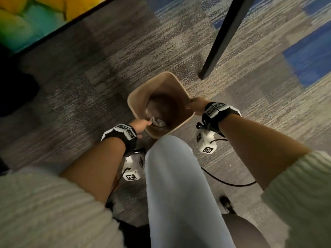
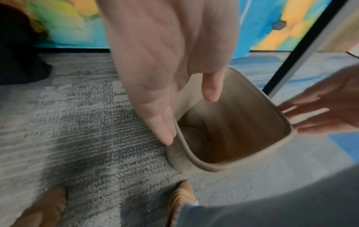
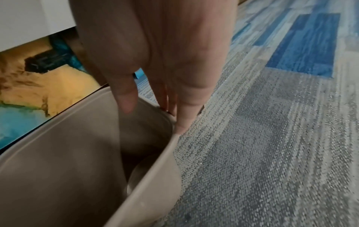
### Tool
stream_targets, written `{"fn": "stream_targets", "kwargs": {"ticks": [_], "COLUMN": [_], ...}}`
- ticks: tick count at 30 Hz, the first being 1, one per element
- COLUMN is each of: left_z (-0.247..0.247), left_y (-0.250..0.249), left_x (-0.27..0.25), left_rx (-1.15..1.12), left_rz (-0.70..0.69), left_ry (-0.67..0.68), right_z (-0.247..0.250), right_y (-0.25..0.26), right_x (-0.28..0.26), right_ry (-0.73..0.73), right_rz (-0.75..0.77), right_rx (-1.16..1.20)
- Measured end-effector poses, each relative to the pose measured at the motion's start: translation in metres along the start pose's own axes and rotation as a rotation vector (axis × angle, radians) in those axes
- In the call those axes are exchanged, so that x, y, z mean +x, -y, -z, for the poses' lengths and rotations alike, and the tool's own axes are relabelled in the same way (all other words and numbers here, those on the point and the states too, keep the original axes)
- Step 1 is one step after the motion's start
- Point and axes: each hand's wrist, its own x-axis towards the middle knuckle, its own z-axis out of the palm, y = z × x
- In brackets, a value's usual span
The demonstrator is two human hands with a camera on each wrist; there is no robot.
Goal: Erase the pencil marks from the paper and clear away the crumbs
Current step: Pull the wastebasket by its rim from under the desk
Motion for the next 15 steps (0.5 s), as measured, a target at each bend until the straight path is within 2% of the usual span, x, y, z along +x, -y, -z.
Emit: {"fn": "stream_targets", "kwargs": {"ticks": [4, 11, 13, 15], "left_z": [0.013, 0.062, 0.073, 0.085], "left_y": [-0.008, -0.010, -0.007, -0.001], "left_x": [-0.006, -0.068, -0.097, -0.123], "left_rx": [-0.079, 0.373, 0.408, 0.344], "left_rz": [-0.027, -0.237, -0.300, -0.353], "left_ry": [-0.070, -0.331, -0.356, -0.355], "right_z": [0.004, 0.026, 0.030, 0.032], "right_y": [0.002, 0.041, 0.058, 0.078], "right_x": [0.002, -0.062, -0.092, -0.128], "right_ry": [-0.038, 0.006, -0.053, -0.144], "right_rz": [-0.012, 0.039, 0.082, 0.135], "right_rx": [0.100, 0.130, 0.112, 0.052]}}
